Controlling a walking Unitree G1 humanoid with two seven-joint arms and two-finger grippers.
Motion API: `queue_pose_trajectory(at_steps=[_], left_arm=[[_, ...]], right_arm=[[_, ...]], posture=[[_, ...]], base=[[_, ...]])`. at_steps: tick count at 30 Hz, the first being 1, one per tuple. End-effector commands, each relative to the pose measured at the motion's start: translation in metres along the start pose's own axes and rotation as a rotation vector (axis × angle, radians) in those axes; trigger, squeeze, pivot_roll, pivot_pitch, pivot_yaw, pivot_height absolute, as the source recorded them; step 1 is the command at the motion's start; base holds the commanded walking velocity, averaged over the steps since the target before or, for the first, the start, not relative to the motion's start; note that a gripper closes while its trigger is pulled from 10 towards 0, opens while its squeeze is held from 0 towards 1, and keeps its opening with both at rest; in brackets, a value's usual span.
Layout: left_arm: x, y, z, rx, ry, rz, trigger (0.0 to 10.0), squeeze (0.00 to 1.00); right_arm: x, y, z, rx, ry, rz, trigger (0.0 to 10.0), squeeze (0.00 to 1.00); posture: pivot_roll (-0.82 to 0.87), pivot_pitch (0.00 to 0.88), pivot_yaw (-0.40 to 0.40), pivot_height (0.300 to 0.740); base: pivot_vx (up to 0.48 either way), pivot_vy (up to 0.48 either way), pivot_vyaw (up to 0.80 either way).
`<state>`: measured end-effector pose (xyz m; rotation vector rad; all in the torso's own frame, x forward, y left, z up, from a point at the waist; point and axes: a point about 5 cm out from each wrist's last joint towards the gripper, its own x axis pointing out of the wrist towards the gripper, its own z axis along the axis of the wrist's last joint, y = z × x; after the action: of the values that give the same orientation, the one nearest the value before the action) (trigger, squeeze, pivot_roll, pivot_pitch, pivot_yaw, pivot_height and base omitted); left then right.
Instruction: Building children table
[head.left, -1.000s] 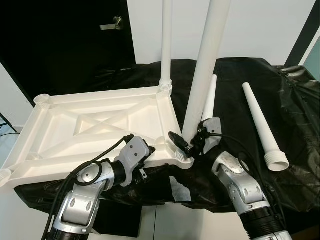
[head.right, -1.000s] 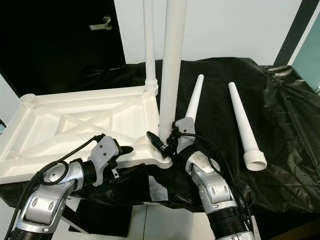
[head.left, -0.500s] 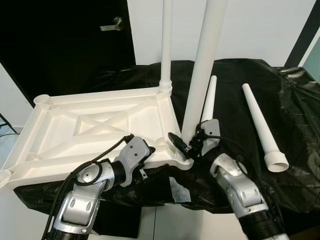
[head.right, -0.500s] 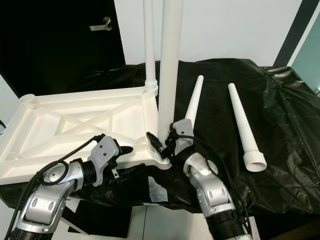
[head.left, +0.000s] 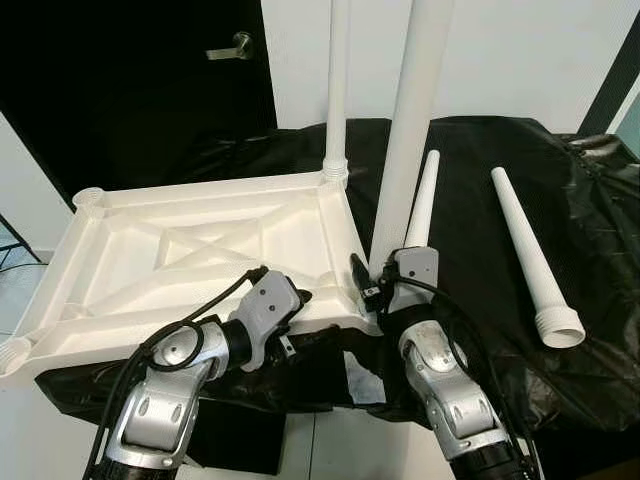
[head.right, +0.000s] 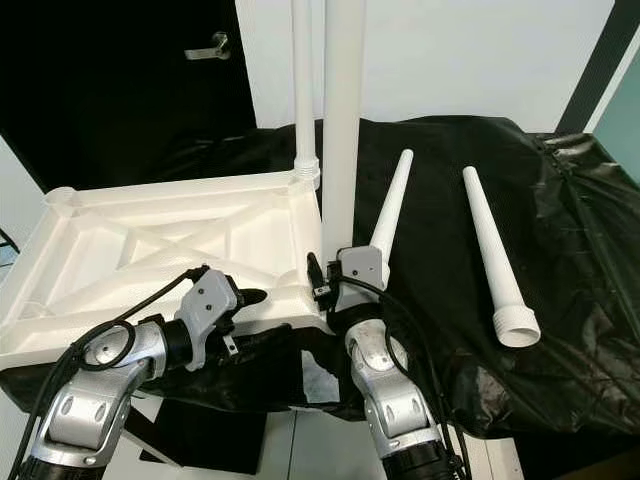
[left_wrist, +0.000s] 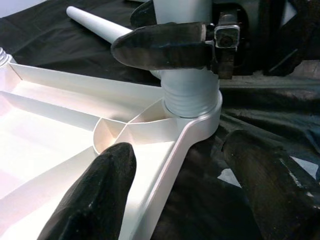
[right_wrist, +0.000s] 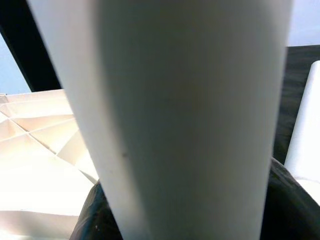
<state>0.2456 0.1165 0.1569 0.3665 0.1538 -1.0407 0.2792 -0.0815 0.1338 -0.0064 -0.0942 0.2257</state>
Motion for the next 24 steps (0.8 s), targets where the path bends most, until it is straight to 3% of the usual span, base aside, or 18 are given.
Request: queue_pose_trajectory(at_steps=[1,20,21,23,24], left_arm=[[-0.002,0.01,0.002,0.019,0.0,0.144,10.0,0.0],[-0.002,0.008,-0.002,0.018,0.01,0.129,10.0,0.0],[-0.002,0.007,-0.005,0.016,0.017,0.127,10.0,0.0],[-0.002,0.007,-0.005,0.016,0.017,0.127,10.0,0.0],[-0.002,0.006,-0.007,0.014,0.022,0.125,10.0,0.0]], right_arm=[[-0.009,0.003,-0.023,0.016,0.114,-0.035,10.0,0.0],[-0.013,-0.003,-0.021,0.001,0.075,-0.047,10.0,0.0],[-0.014,-0.006,-0.021,-0.001,0.071,-0.045,10.0,0.42],[-0.014,-0.006,-0.021,-0.001,0.071,-0.045,10.0,0.42],[-0.014,-0.009,-0.019,0.002,0.059,-0.036,10.0,1.0]], posture=[[0.03,0.0,0.028,0.74],[0.02,0.0,0.032,0.74],[0.02,0.0,0.032,0.74],[0.02,0.0,0.032,0.74],[0.02,0.0,0.031,0.74]], base=[[0.0,0.0,0.0],[0.0,0.0,0.0],[0.0,0.0,0.0],[0.0,0.0,0.0],[0.0,0.0,0.0]])
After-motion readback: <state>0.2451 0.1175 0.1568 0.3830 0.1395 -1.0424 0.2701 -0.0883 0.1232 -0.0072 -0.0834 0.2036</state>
